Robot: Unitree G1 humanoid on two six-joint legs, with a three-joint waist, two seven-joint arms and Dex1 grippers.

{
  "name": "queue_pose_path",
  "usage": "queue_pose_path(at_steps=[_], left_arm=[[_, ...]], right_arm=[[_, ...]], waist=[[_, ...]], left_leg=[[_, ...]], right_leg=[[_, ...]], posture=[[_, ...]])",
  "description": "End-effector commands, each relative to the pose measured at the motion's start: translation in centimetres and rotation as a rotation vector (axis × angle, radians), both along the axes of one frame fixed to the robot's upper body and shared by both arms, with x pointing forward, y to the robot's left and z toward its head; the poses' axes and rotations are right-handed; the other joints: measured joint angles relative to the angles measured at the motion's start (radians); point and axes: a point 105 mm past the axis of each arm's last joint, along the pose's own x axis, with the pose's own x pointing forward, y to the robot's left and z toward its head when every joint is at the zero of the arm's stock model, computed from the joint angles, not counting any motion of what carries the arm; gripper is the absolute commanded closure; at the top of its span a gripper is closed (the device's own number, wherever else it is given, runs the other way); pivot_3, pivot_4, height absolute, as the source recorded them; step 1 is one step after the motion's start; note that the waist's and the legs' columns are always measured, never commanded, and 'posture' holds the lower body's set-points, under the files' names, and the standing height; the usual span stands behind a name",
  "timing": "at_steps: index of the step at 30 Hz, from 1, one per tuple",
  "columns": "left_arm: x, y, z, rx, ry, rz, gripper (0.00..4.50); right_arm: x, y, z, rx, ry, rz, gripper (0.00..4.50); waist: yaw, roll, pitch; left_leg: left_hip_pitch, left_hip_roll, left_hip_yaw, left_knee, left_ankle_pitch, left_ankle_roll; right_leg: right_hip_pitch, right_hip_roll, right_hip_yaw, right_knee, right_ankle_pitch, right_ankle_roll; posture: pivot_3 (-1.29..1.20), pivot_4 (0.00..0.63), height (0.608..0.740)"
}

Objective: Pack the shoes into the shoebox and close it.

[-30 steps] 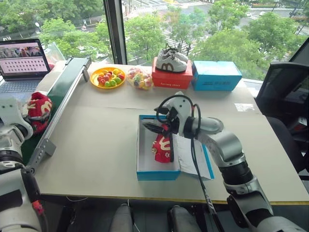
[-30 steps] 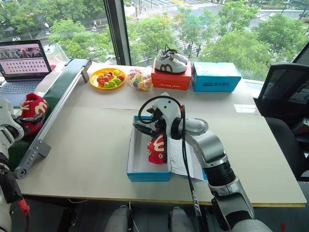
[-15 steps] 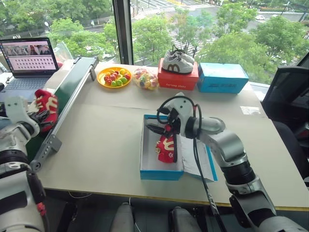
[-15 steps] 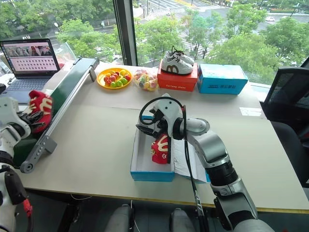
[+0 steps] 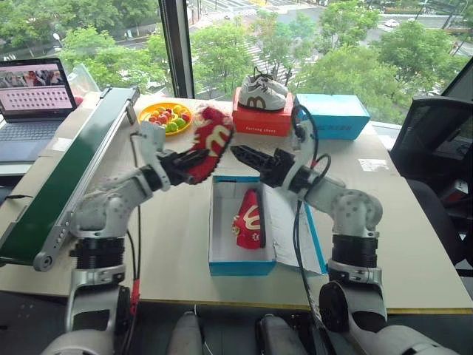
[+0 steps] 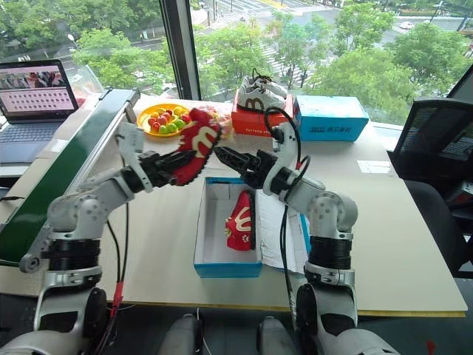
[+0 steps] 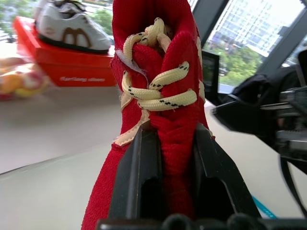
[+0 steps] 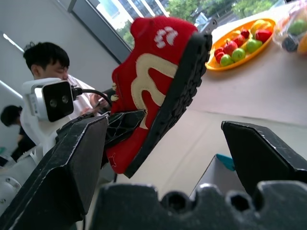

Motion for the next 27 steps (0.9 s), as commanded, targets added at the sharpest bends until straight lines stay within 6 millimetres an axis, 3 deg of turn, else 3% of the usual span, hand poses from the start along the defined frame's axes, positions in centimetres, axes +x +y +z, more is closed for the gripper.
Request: queue_pose_path(at_steps=[1,5,9,10,16,18,19,22,24,27], left_arm=[[-1.0,-1.8,2.1,-0.005,-0.079,-0.066,4.25],[-1.2,-3.1,2.3,-0.044,-0.062,-0.090,4.25],[-2.7,-5.6,1.5,-0.043,-0.042,-0.174,4.25],[-3.0,-6.0,1.5,-0.044,-0.041,-0.187,4.26],[-3.0,-5.7,1.8,-0.034,-0.046,-0.160,4.26],[-2.3,-4.5,1.7,-0.030,-0.046,-0.103,3.29],[-1.8,-3.7,1.8,-0.038,-0.043,-0.067,3.09],[-1.3,-1.7,1.8,-0.013,-0.054,-0.018,1.86],[-1.4,-0.5,1.6,0.044,-0.069,-0.002,1.19],[-1.9,3.1,0.6,0.215,-0.079,0.030,0.16]], right_arm=[[-0.5,-0.6,2.1,0.067,-0.022,0.012,0.00],[-0.7,-1.1,2.5,0.111,-0.010,0.005,0.00],[-0.6,-1.2,2.6,0.118,-0.006,-0.010,0.00],[-0.5,-1.2,2.6,0.122,-0.001,-0.020,0.49],[-0.5,-1.3,2.8,0.134,0.007,-0.029,2.45],[-0.4,-1.3,2.8,0.129,0.008,-0.036,3.02],[-0.3,-1.3,2.9,0.128,0.007,-0.038,3.31],[-0.3,-1.4,3.4,0.122,-0.003,-0.043,4.02],[-0.3,-1.4,3.7,0.099,-0.015,-0.050,4.10],[-0.6,-1.2,3.8,-0.002,-0.033,-0.040,4.12]], waist=[[-0.003,0.001,0.000],[-0.003,0.001,0.000],[-0.002,0.001,0.000],[-0.002,0.001,0.000],[-0.005,0.001,0.001],[-0.005,0.001,0.001],[-0.005,0.001,0.001],[-0.007,0.001,0.001],[-0.014,0.002,0.001],[-0.021,0.002,0.001]], left_leg=[[0.000,0.000,0.000,0.000,0.000,0.000],[0.000,0.000,0.000,0.000,0.000,0.000],[0.000,0.000,-0.001,0.000,0.000,0.000],[0.000,0.000,-0.001,0.000,0.000,0.000],[0.000,-0.001,-0.001,0.001,0.000,0.000],[0.000,-0.001,-0.001,0.000,0.000,0.000],[0.000,-0.001,-0.001,0.000,0.000,0.000],[0.000,-0.001,-0.001,0.000,0.000,0.000],[0.000,-0.001,-0.001,0.000,0.000,0.000],[0.000,-0.001,-0.001,0.000,0.000,0.000]], right_leg=[[0.000,0.000,0.000,0.000,0.000,0.000],[0.000,0.000,0.000,0.000,0.000,0.000],[0.001,0.000,0.000,-0.001,0.000,0.001],[0.001,0.000,0.000,-0.001,0.000,0.001],[0.001,0.000,0.000,0.000,0.000,0.001],[0.001,0.000,0.000,-0.001,0.000,0.001],[0.001,0.000,0.000,-0.001,0.000,0.001],[0.001,0.000,0.000,-0.001,0.000,0.001],[0.000,0.000,0.000,-0.001,0.000,0.001],[0.000,0.000,0.000,-0.001,0.000,0.001]], posture=[[0.00,0.150,0.740],[0.00,0.150,0.740],[0.00,0.150,0.740],[0.00,0.150,0.740],[0.00,0.150,0.740],[0.00,0.150,0.740],[0.00,0.150,0.740],[0.00,0.150,0.740],[0.00,0.150,0.740],[0.00,0.150,0.740]])
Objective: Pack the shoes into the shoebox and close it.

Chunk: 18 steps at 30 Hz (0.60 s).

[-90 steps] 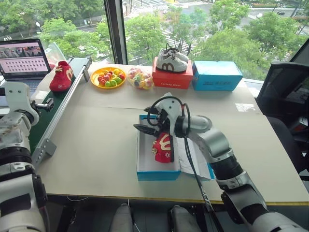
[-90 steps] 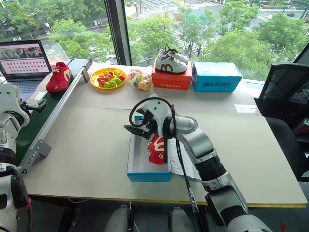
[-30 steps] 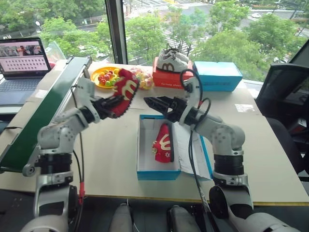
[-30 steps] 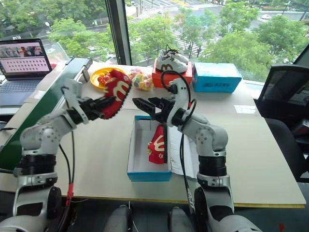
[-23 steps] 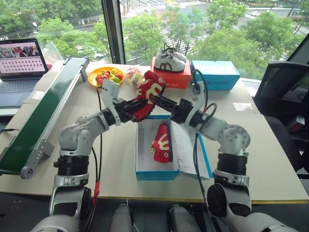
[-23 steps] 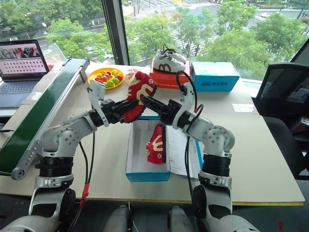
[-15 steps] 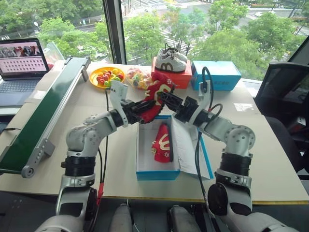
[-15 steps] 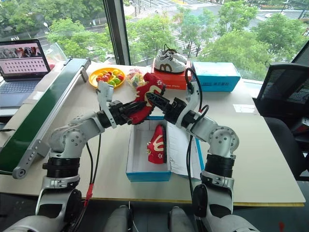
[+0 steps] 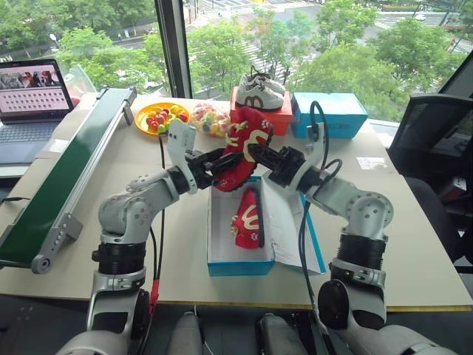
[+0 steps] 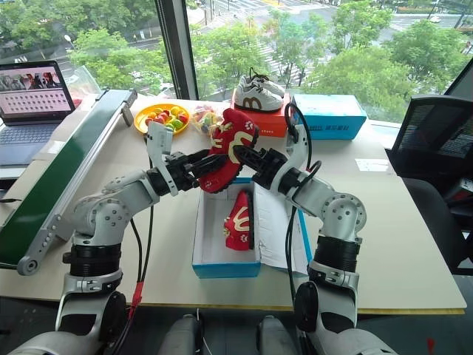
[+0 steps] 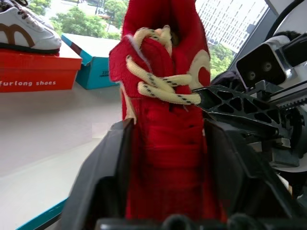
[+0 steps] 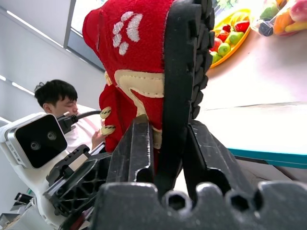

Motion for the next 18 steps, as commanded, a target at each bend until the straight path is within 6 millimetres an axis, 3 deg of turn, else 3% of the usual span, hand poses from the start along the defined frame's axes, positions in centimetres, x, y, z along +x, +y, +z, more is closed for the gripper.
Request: queue_pose_path(at_steps=[1,3,7,18], left_arm=[[-1.0,4.2,-0.5,0.197,-0.048,0.021,0.00],[-2.3,5.9,-1.3,0.269,-0.011,-0.020,0.00],[-3.3,7.3,-2.3,0.342,0.023,-0.031,0.00],[-4.5,5.4,-3.7,0.329,0.048,-0.088,0.00]], right_arm=[[-1.0,0.1,2.4,-0.094,-0.106,0.023,4.12],[-1.8,0.6,1.4,-0.190,-0.095,0.080,4.12],[-3.5,0.8,-1.4,-0.371,-0.075,0.156,4.12],[-5.4,1.3,-5.5,-0.448,0.029,0.255,4.12]], waist=[[-0.006,0.001,0.001],[-0.011,0.002,0.001],[0.004,0.004,0.003],[0.004,0.004,0.003]], left_leg=[[0.000,0.000,0.000,0.000,0.000,0.000],[0.000,0.000,0.000,-0.002,0.000,0.000],[0.000,0.000,0.001,-0.003,0.000,0.000],[-0.001,0.001,0.001,-0.001,0.000,0.000]], right_leg=[[0.000,0.000,0.000,0.000,0.000,0.000],[-0.001,0.000,0.001,0.000,0.000,0.000],[-0.001,-0.001,0.000,-0.001,-0.001,-0.001],[-0.001,-0.001,0.000,-0.003,-0.001,-0.001]], posture=[[0.00,0.150,0.740],[0.00,0.150,0.740],[0.00,0.150,0.740],[0.00,0.150,0.740]])
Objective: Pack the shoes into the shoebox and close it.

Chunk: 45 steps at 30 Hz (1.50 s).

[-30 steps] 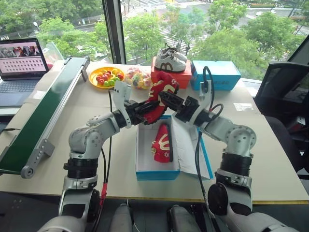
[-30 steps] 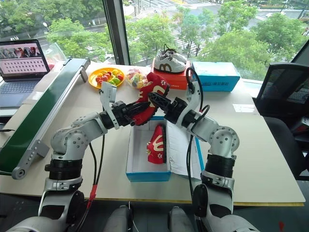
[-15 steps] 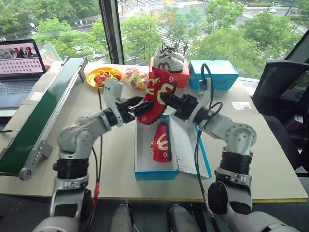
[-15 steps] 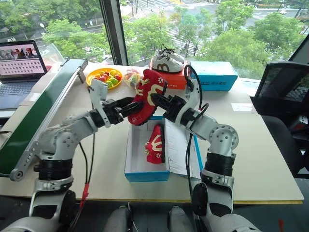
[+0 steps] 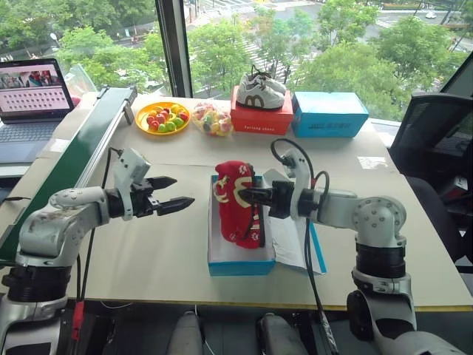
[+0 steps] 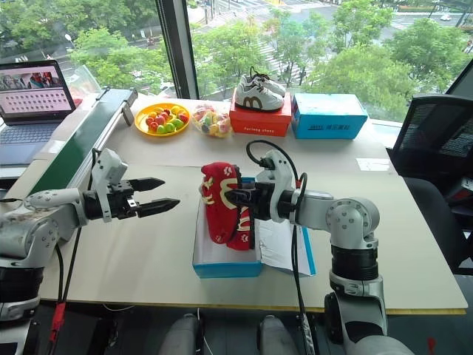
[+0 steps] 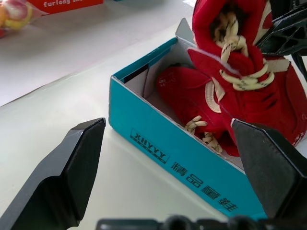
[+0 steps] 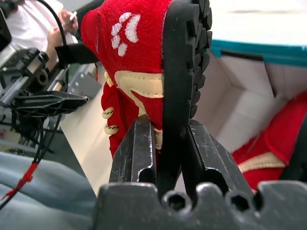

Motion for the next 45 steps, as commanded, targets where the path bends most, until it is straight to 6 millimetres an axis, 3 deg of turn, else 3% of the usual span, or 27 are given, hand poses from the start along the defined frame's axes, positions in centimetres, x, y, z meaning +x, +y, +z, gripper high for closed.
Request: queue_pose_path(at_steps=[1,4,8,16,17,22,27,32,36,40,42,45], left_arm=[[-0.3,-0.4,0.8,-0.006,-0.034,-0.005,0.00],[-0.3,-0.4,0.8,-0.008,-0.034,-0.001,0.00],[0.0,-0.1,0.8,-0.008,-0.029,0.025,0.00],[0.0,-0.4,0.5,-0.006,-0.027,0.028,0.00],[0.0,-0.4,0.5,-0.006,-0.028,0.027,0.00],[-0.1,-0.6,0.4,-0.004,-0.026,0.025,0.00],[-0.3,-0.7,0.2,0.003,-0.017,0.012,0.00],[-0.7,0.4,-0.4,0.073,-0.001,0.006,0.00],[-0.7,1.3,-0.5,0.109,-0.001,0.010,0.00],[-0.5,1.5,0.1,0.116,-0.012,-0.003,0.00],[-0.3,1.3,0.3,0.115,-0.017,-0.009,0.00],[-0.3,1.1,0.4,0.114,-0.021,-0.018,0.00]], right_arm=[[-0.7,0.2,-0.3,-0.015,-0.012,0.029,4.12],[-0.8,0.1,-1.7,-0.011,0.043,0.033,4.12],[-0.8,-0.7,-5.3,-0.099,0.109,0.020,4.12],[1.2,-1.1,-7.8,-0.244,0.055,0.024,4.12],[1.5,-1.1,-7.9,-0.258,0.042,0.023,3.16],[3.0,-1.0,-7.1,-0.335,-0.067,0.016,1.56],[3.8,-1.0,-3.6,-0.321,-0.189,0.002,0.01],[2.4,-0.3,3.3,-0.117,-0.298,0.091,0.01],[1.3,-0.6,6.4,-0.073,-0.381,0.146,0.01],[1.7,-0.6,7.2,-0.163,-0.541,0.182,0.01],[1.8,0.3,6.2,-0.158,-0.538,0.230,0.52],[2.7,1.2,2.9,-0.261,-0.566,0.281,1.40]], waist=[[-0.003,0.000,0.000],[-0.003,0.000,0.000],[-0.003,0.000,0.000],[-0.004,-0.001,-0.001],[-0.005,-0.001,-0.001],[-0.006,-0.002,-0.002],[-0.004,-0.002,-0.002],[0.001,-0.002,-0.001],[0.002,-0.001,-0.001],[0.007,-0.001,-0.001],[0.007,-0.001,-0.001],[0.004,-0.001,-0.001]], left_leg=[[0.000,0.000,0.000,0.000,0.000,0.000],[0.000,0.000,0.000,0.000,0.000,0.000],[0.000,0.000,0.000,0.001,0.000,0.000],[0.003,0.000,0.000,0.001,0.000,0.000],[0.004,0.000,0.000,0.001,0.000,0.000],[0.006,0.000,0.000,0.001,0.000,0.000],[0.006,0.000,0.000,0.002,0.000,-0.001],[0.002,0.000,0.000,0.001,0.002,0.002],[0.001,0.000,0.000,-0.002,0.000,0.004],[0.001,-0.001,0.000,-0.005,-0.001,0.005],[0.001,-0.001,0.001,-0.004,-0.001,0.005],[0.001,-0.001,0.001,-0.003,-0.001,0.005]], right_leg=[[0.000,0.000,0.000,0.000,0.000,0.000],[0.000,0.000,0.000,0.000,0.000,0.000],[0.001,0.000,0.000,0.000,0.000,0.000],[0.003,0.000,0.000,0.000,0.000,0.001],[0.003,0.000,0.000,0.000,0.000,0.001],[0.004,0.001,0.001,0.000,-0.001,0.003],[0.004,0.001,0.002,0.000,-0.001,0.000],[0.000,0.000,0.002,0.000,0.004,0.000],[-0.001,0.001,0.002,-0.001,0.001,-0.001],[-0.001,0.001,0.001,-0.003,-0.001,-0.001],[-0.001,0.000,0.001,-0.003,-0.001,-0.001],[-0.001,0.001,0.001,-0.002,-0.001,-0.001]], posture=[[0.00,0.150,0.740],[0.00,0.150,0.740],[0.00,0.150,0.740],[0.00,0.150,0.740],[0.00,0.150,0.740],[0.00,0.150,0.740],[0.00,0.150,0.740],[0.00,0.150,0.740],[0.00,0.150,0.740],[0.00,0.150,0.740],[0.00,0.150,0.740],[0.00,0.150,0.740]])
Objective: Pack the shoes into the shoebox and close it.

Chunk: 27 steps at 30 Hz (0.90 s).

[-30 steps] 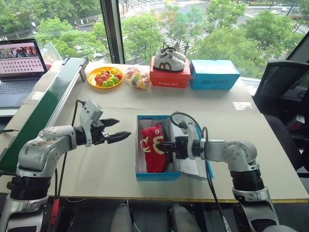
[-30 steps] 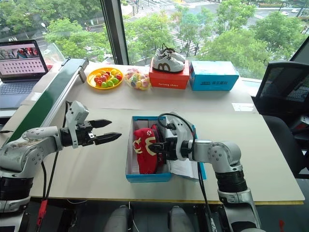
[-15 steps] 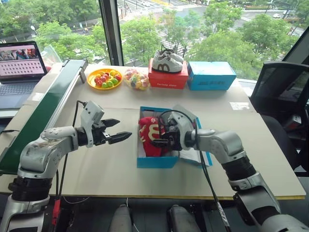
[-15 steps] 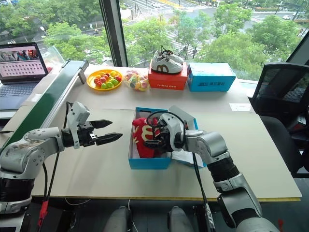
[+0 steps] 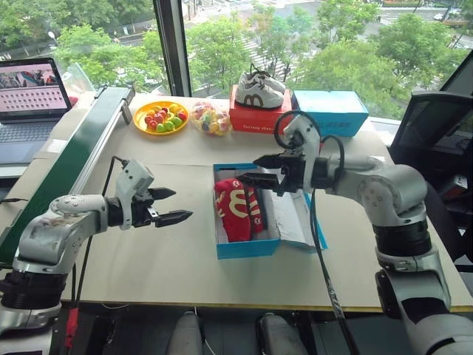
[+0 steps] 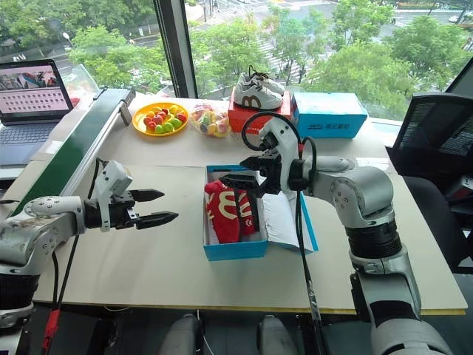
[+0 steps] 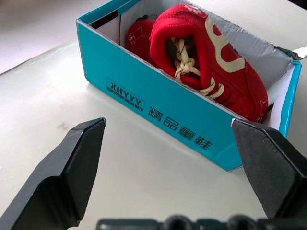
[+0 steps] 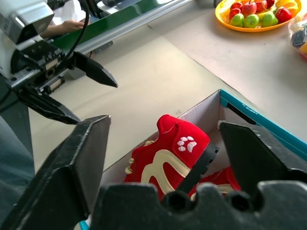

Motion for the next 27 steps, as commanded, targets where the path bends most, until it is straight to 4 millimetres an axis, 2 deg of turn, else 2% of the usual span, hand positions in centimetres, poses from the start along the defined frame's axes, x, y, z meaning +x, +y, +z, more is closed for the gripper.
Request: queue_pose_path(at_steps=[1,4,6,8,9,15,19,20,23,24,27], left_arm=[[0.0,-0.3,1.2,0.007,-0.051,-0.026,0.00],[-0.3,-0.2,1.3,0.009,-0.049,-0.026,0.00],[-0.4,0.0,1.2,0.015,-0.047,-0.016,0.00],[-0.4,0.2,1.2,0.019,-0.046,-0.011,0.00],[-0.6,0.1,1.2,0.019,-0.046,-0.014,0.00],[-1.0,-0.1,1.3,0.020,-0.050,-0.020,0.00],[-1.0,-0.2,1.3,0.022,-0.049,-0.019,0.00],[-1.0,-0.2,1.3,0.022,-0.049,-0.019,0.00],[-0.9,-0.4,1.2,0.024,-0.046,-0.031,0.00],[-0.9,-0.5,1.2,0.025,-0.044,-0.040,0.00],[-0.9,-0.7,1.0,0.036,-0.039,-0.059,0.00]], right_arm=[[1.0,0.9,-2.1,-0.065,-0.070,0.029,1.72],[2.3,1.4,-3.9,-0.061,-0.050,0.007,2.79],[3.2,1.5,-6.0,-0.144,-0.071,-0.006,3.47],[3.6,1.5,-7.2,-0.182,-0.082,-0.006,4.10],[3.9,1.5,-8.5,-0.240,-0.098,-0.011,4.46],[4.5,2.0,-14.3,-0.486,-0.155,0.041,4.46],[3.9,2.4,-16.3,-0.581,-0.206,0.113,4.46],[3.8,2.4,-16.6,-0.604,-0.220,0.124,4.46],[4.1,0.9,-18.5,-0.804,-0.345,0.161,4.46],[4.2,0.5,-18.7,-0.844,-0.374,0.165,4.46],[4.8,-0.2,-17.6,-0.855,-0.449,0.139,4.46]], waist=[[-0.002,0.000,0.000],[-0.003,0.000,0.000],[-0.003,0.000,0.000],[-0.002,0.000,0.000],[-0.002,0.000,0.000],[-0.015,-0.001,-0.001],[-0.018,-0.001,-0.001],[-0.020,-0.001,-0.001],[-0.027,-0.002,-0.008],[-0.029,-0.002,-0.009],[-0.029,-0.001,-0.013]], left_leg=[[0.000,0.000,0.000,0.001,0.000,0.000],[0.000,0.000,0.000,0.004,0.000,0.000],[0.000,0.000,0.000,0.004,0.000,0.000],[0.000,0.000,0.000,0.004,0.000,0.000],[0.000,0.000,0.000,0.004,0.000,0.000],[0.005,0.000,0.000,0.004,0.000,0.000],[0.020,0.001,0.000,0.002,-0.001,-0.002],[0.024,0.001,0.000,0.002,-0.004,-0.007],[0.036,0.000,0.001,-0.002,-0.006,-0.010],[0.037,0.000,0.001,-0.004,-0.006,-0.010],[0.039,0.000,0.001,-0.005,-0.006,-0.010]], right_leg=[[0.000,0.000,0.000,0.000,0.000,0.000],[0.001,0.000,0.000,0.001,0.001,0.001],[0.001,0.000,0.000,0.002,0.001,0.001],[0.001,0.000,0.000,0.002,0.001,0.001],[0.001,0.000,0.000,0.002,0.001,0.001],[0.004,0.000,0.000,0.004,0.001,0.001],[0.016,0.000,0.000,0.005,-0.003,0.004],[0.019,0.000,0.000,0.004,-0.006,-0.001],[0.024,-0.001,0.000,0.002,-0.008,-0.004],[0.024,-0.001,0.001,0.002,-0.008,-0.004],[0.024,-0.002,0.001,0.002,-0.007,-0.005]], posture=[[0.00,0.150,0.740],[0.00,0.150,0.740],[0.00,0.150,0.740],[0.00,0.150,0.740],[0.00,0.150,0.740],[0.00,0.150,0.740],[0.00,0.150,0.740],[0.00,0.150,0.740],[0.00,0.150,0.740],[0.00,0.150,0.740],[0.00,0.150,0.740]])
